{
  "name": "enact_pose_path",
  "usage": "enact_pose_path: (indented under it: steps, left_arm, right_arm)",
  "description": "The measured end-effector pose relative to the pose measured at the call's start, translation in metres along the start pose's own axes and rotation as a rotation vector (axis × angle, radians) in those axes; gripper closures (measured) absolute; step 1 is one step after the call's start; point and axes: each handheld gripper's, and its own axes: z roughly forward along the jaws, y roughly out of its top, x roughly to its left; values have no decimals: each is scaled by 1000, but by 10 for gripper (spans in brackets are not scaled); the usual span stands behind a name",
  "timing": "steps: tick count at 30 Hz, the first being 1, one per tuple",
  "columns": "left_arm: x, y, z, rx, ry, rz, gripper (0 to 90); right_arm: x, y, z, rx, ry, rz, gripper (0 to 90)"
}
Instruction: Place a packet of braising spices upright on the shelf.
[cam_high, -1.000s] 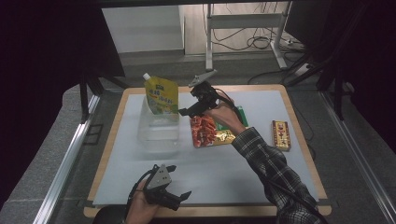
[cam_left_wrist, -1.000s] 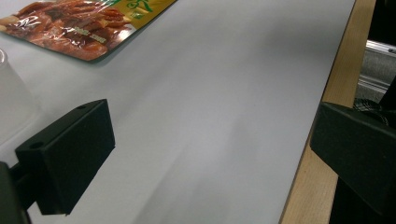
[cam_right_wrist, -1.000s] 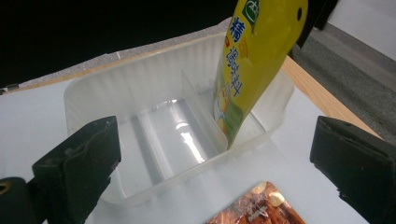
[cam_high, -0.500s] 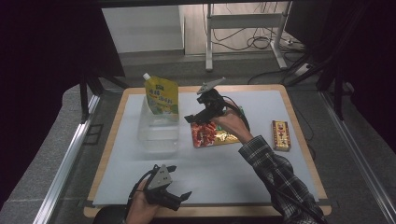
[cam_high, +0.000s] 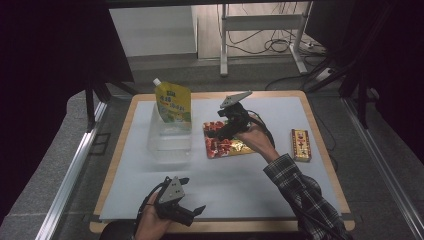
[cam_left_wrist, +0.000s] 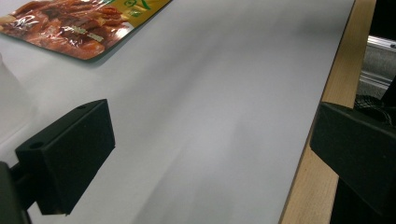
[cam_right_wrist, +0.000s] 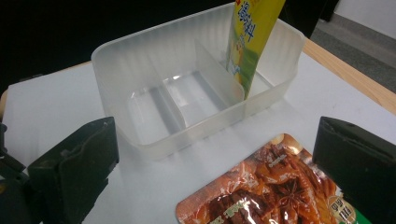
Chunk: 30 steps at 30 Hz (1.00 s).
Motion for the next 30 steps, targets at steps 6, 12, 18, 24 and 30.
enact_pose_path:
  steps: [6, 12, 18, 24, 30]
  left_arm:
    - [0, 0, 1, 2, -1, 3, 0]
    - [-1, 0, 1, -2, -1, 0, 0]
    - [-1, 0, 1, -4, 0, 0, 0]
    - [-1, 0, 2, -2, 1, 1, 0]
    - [-1, 0, 1, 2, -1, 5, 0]
  right_arm:
    - [-1, -13, -10, -14, -39, 9, 0]
    - [-2, -24, -19, -10, -52, 18, 0]
    - [-2, -32, -25, 11, -74, 10, 0]
    - [-5, -48, -32, 16, -89, 24, 0]
    - [-10, -56, -35, 21, -103, 42, 0]
